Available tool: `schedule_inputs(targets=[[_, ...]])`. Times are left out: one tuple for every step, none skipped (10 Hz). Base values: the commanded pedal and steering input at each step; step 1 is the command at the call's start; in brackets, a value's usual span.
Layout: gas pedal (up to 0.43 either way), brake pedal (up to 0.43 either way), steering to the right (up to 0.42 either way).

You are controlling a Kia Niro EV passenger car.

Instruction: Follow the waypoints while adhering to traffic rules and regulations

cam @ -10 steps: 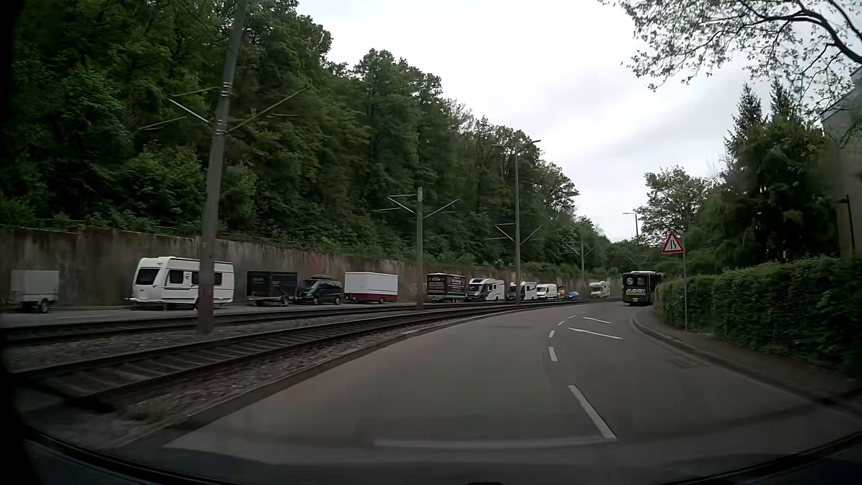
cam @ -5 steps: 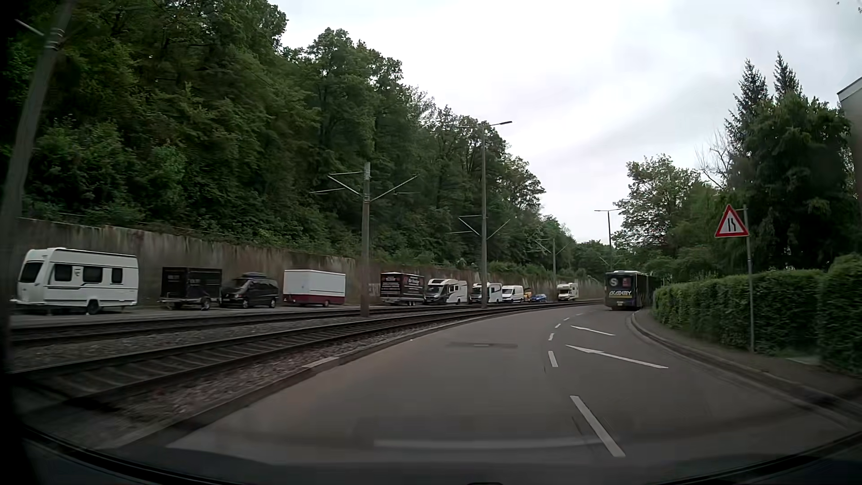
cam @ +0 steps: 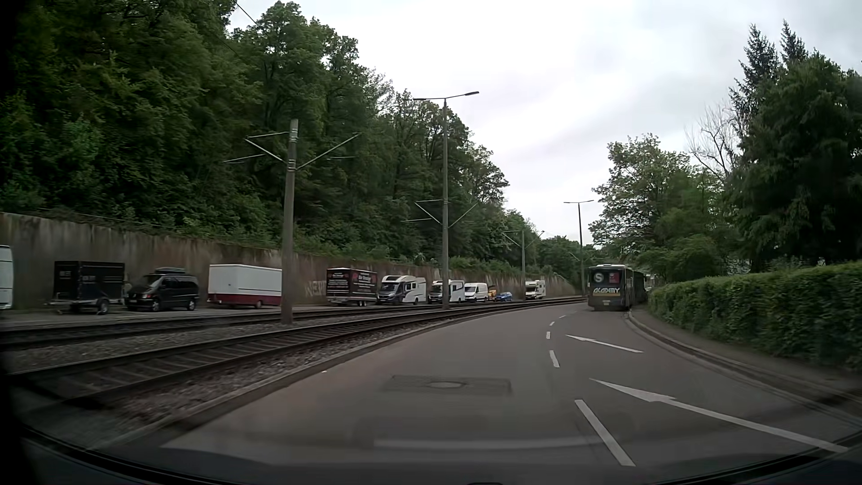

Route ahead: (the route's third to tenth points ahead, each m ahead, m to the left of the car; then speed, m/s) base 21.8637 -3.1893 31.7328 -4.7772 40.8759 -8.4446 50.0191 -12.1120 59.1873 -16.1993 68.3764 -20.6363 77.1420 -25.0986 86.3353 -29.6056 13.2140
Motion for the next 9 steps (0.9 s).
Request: schedule_inputs(targets=[[0.130, 0.000, 0.050], [0.130, 0.000, 0.049], [0.130, 0.000, 0.049], [0.130, 0.000, 0.048], [0.130, 0.000, 0.048], [0.130, 0.000, 0.048], [0.130, 0.000, 0.048], [0.130, 0.000, 0.048], [0.130, 0.000, 0.048]])
